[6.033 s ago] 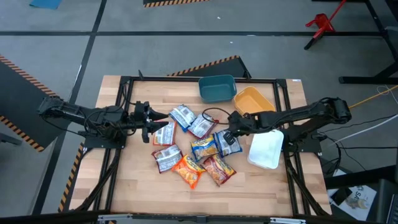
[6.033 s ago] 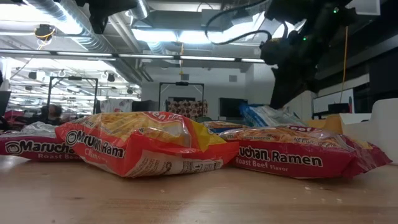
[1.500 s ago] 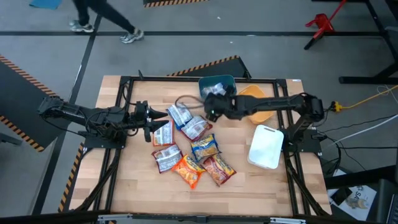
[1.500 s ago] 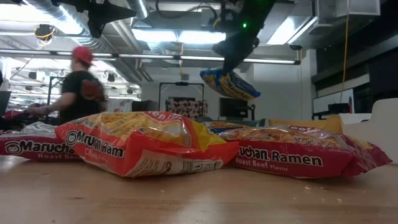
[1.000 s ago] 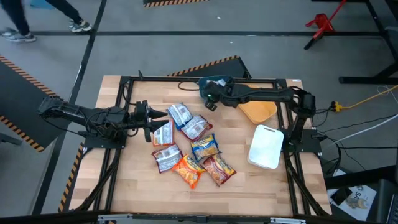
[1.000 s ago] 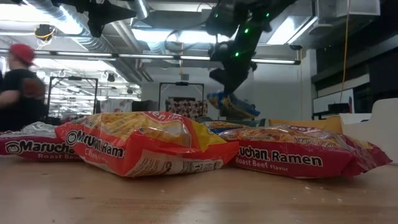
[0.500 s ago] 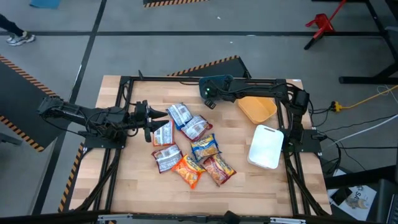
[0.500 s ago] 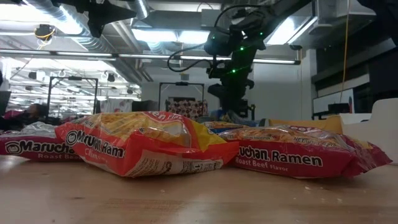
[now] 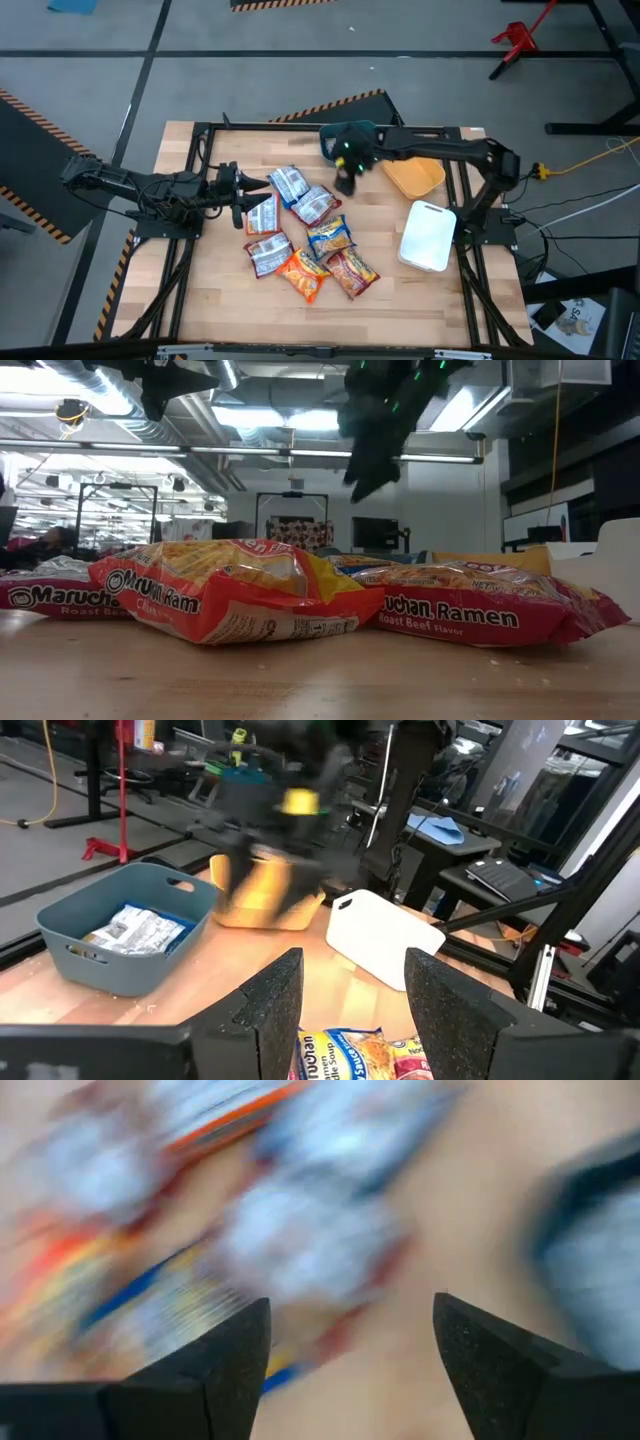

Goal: Sort Maruchan noodles
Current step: Put the bottom blue noodle pack into the blue bin

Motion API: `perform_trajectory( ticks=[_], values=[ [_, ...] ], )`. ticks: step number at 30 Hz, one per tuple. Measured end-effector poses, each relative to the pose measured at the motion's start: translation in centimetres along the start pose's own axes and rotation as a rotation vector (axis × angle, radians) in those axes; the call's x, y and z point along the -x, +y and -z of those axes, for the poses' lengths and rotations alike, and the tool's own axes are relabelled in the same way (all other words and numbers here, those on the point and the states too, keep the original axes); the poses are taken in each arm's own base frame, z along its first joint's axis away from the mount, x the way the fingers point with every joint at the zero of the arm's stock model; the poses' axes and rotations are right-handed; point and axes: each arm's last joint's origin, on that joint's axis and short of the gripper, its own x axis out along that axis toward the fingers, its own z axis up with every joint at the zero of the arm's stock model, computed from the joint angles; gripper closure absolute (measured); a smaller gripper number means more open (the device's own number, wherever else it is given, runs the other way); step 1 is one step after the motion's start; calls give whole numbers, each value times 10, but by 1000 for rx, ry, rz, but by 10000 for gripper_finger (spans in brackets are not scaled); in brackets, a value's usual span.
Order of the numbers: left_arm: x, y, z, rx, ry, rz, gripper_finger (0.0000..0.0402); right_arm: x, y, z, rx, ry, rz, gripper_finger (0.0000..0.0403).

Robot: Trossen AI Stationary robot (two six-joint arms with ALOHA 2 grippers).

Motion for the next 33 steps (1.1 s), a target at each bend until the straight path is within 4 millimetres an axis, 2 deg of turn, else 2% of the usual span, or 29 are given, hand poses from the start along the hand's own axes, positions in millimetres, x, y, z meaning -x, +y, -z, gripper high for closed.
perform_trajectory(
  ticks=[2, 5, 9, 12, 15, 20, 27, 33],
  values=[
    [0, 0, 0, 0, 2, 4, 232, 6, 24, 11, 35, 83, -104, 144],
    [0, 0, 0, 0, 2, 5, 232, 8, 63, 28, 116, 188, -144, 153],
    [0, 0, 0, 0, 2, 5, 232, -7, 106, 58, 229, 268, -108, 161],
    [0, 0, 0, 0, 2, 5, 232, -21, 126, 83, 282, 292, -52, 160],
    [0, 0, 0, -7, 2, 5, 232, -38, 134, 101, 301, 240, -6, 153],
    [0, 0, 0, -17, 2, 5, 232, -57, 133, 113, 310, 124, 19, 131],
    [0, 0, 0, -18, 1, 2, 232, -69, 120, 119, 304, 68, 86, 97],
    [0, 1, 0, -19, -6, -18, 232, -75, 117, 128, 290, 87, 83, 94]
  ],
)
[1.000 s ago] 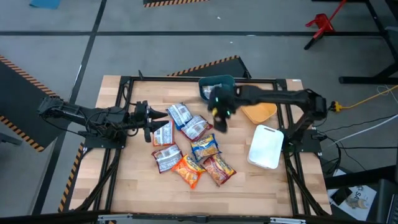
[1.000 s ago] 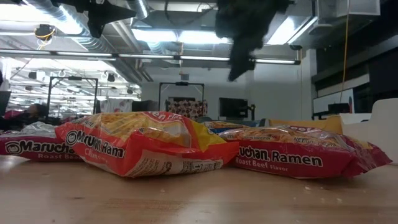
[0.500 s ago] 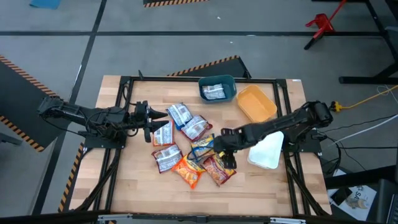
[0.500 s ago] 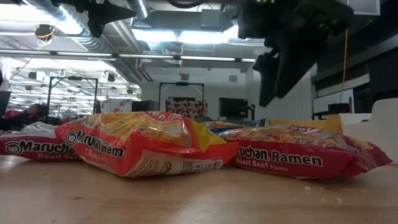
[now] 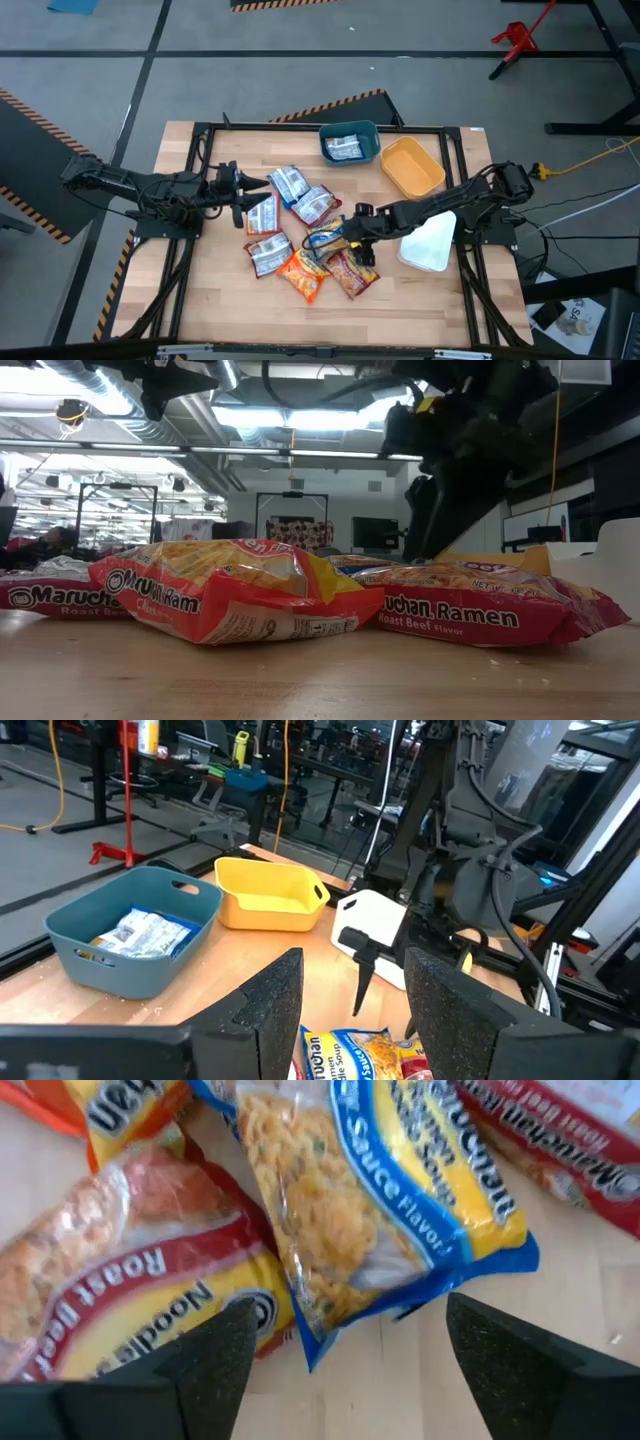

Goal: Sort Maruchan noodles
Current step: Put the bottom blue noodle pack into the blue bin

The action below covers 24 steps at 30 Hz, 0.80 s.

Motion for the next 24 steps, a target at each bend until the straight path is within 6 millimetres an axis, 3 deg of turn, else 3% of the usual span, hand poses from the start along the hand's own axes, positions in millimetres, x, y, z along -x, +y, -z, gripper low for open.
perform_trajectory(
  ticks=[10, 18, 24],
  values=[
    [0, 0, 0, 0, 0, -5, 232, -24, -2, 10, 10, 23, 57, 95],
    [0, 1, 0, 0, -2, -14, 232, -34, -4, 6, 24, -32, 149, 99],
    [0, 1, 0, 0, -2, -15, 232, -38, -4, 7, 26, -24, 156, 163]
  ],
)
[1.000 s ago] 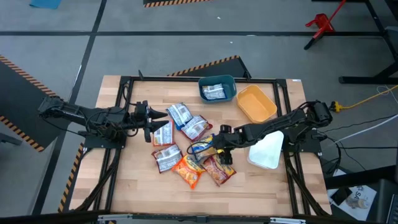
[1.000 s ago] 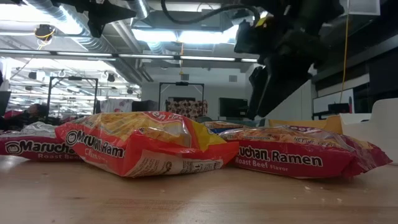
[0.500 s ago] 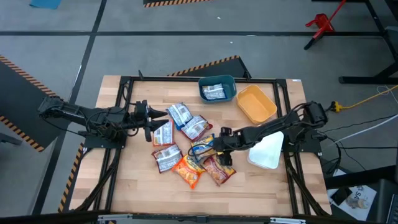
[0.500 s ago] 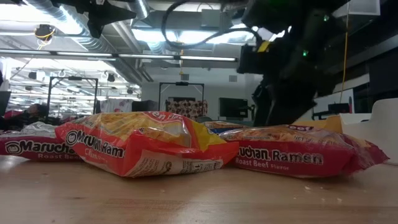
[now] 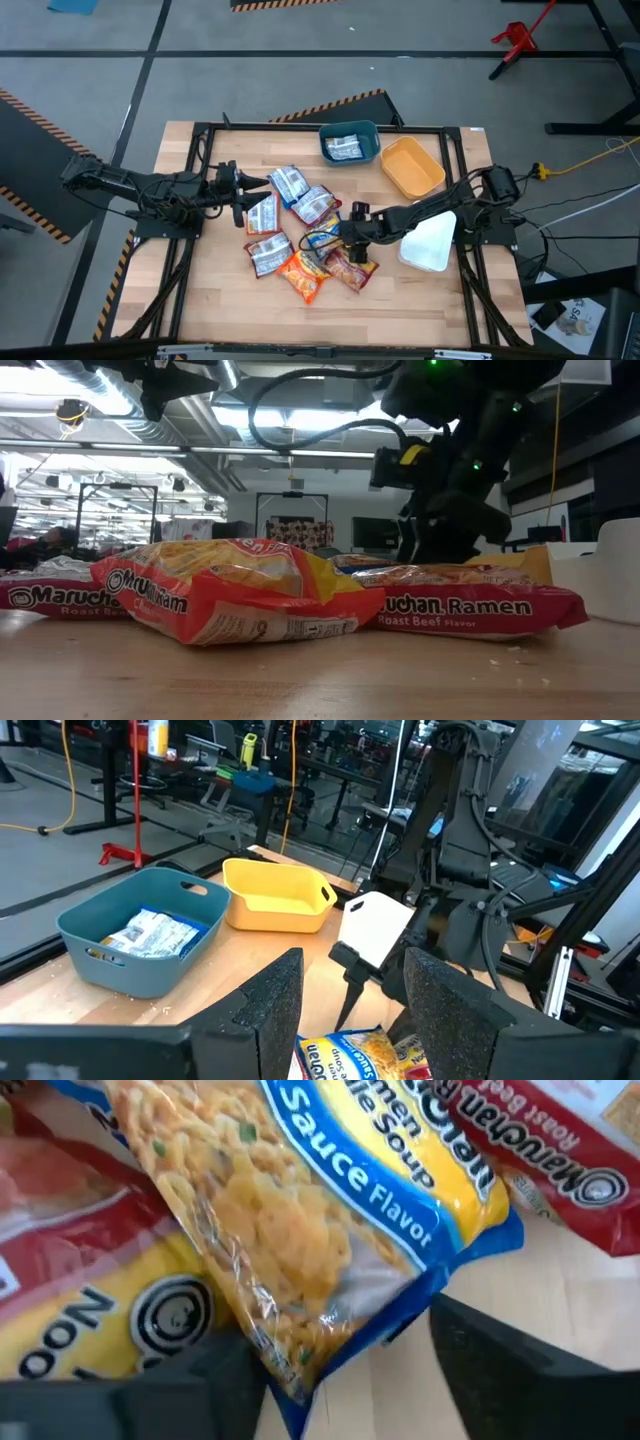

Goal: Sort Maruchan noodles
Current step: Put the bottom blue noodle pack into the blue bin

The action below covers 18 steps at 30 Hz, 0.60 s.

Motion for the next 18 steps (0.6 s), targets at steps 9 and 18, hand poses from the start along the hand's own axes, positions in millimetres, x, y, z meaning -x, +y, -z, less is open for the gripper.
perform_trajectory(
  ticks=[9, 18],
  values=[
    [0, 0, 0, 0, 0, 0, 232, -4, 3, 1, -16, 15, -53, 357],
    [0, 0, 0, 1, 1, 1, 232, 3, 5, -14, -64, -3, -83, 400]
  ],
)
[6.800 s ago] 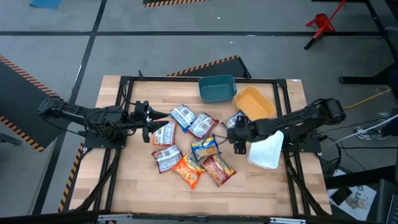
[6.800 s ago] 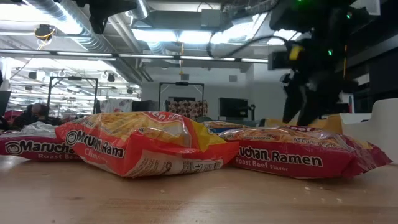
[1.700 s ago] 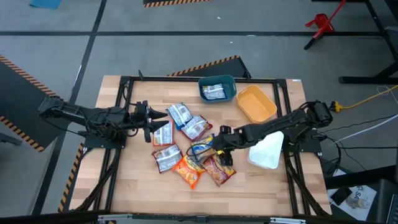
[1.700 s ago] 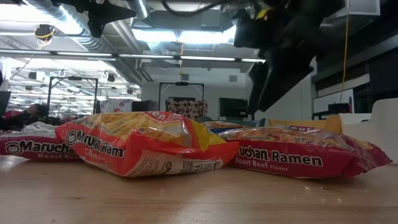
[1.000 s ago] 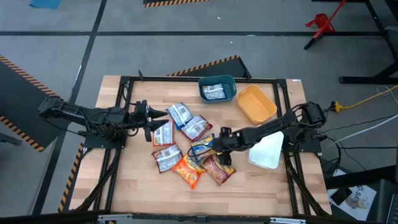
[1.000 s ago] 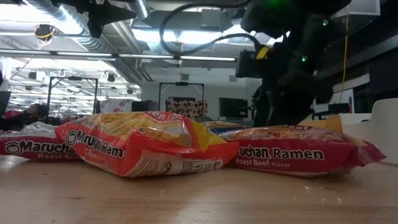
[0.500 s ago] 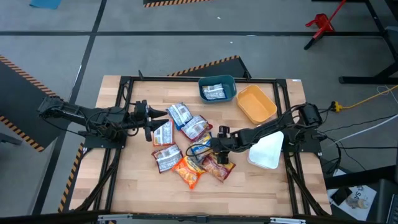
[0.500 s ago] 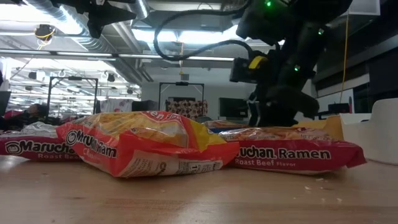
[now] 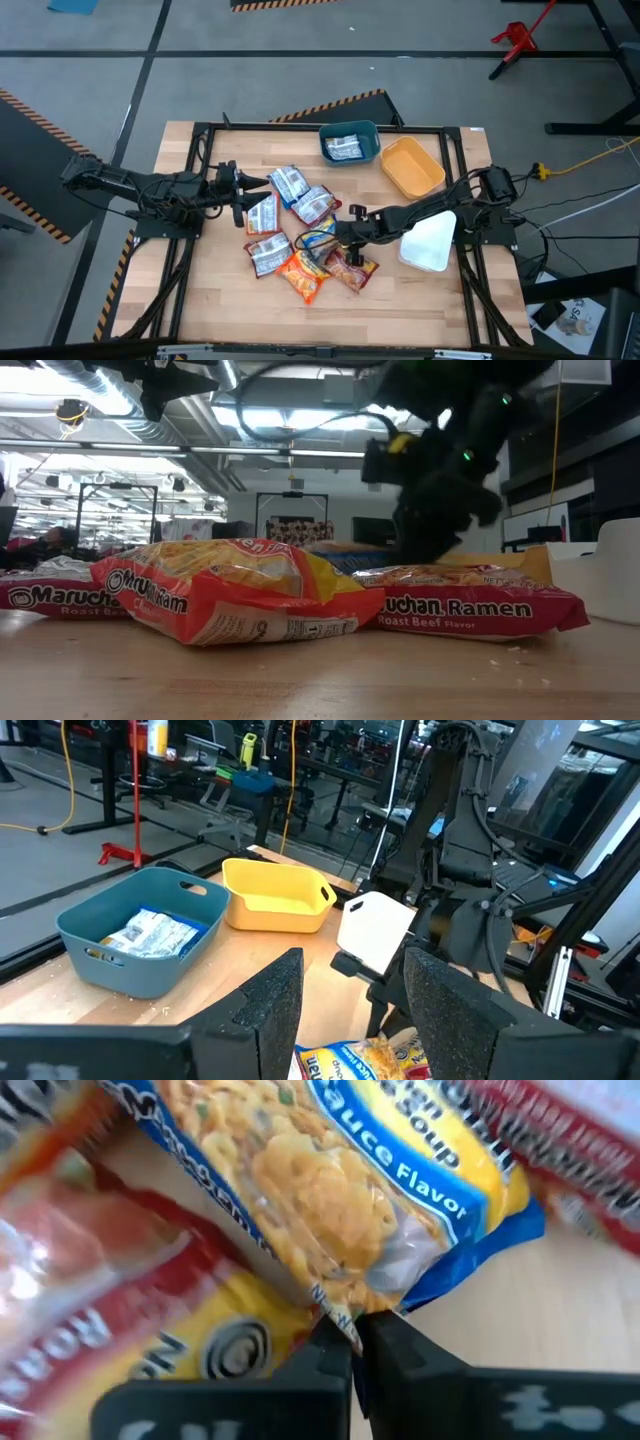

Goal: Sort Maruchan noodles
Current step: Put the bottom blue noodle pack into the blue bin

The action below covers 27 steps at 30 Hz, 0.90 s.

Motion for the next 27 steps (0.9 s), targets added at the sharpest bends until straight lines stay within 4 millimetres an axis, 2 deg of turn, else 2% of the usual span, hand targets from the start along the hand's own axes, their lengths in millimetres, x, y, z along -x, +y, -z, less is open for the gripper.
perform_trajectory(
  ticks=[9, 21, 27],
  values=[
    [0, 0, 0, 0, 0, 1, 232, 32, 2, -44, 5, -2, 34, 403],
    [0, 1, 2, -9, 18, -5, 232, 77, -37, -98, 35, -37, 149, 403],
    [0, 1, 2, -10, 20, -6, 232, 97, -62, -112, 65, -54, 161, 403]
  ],
)
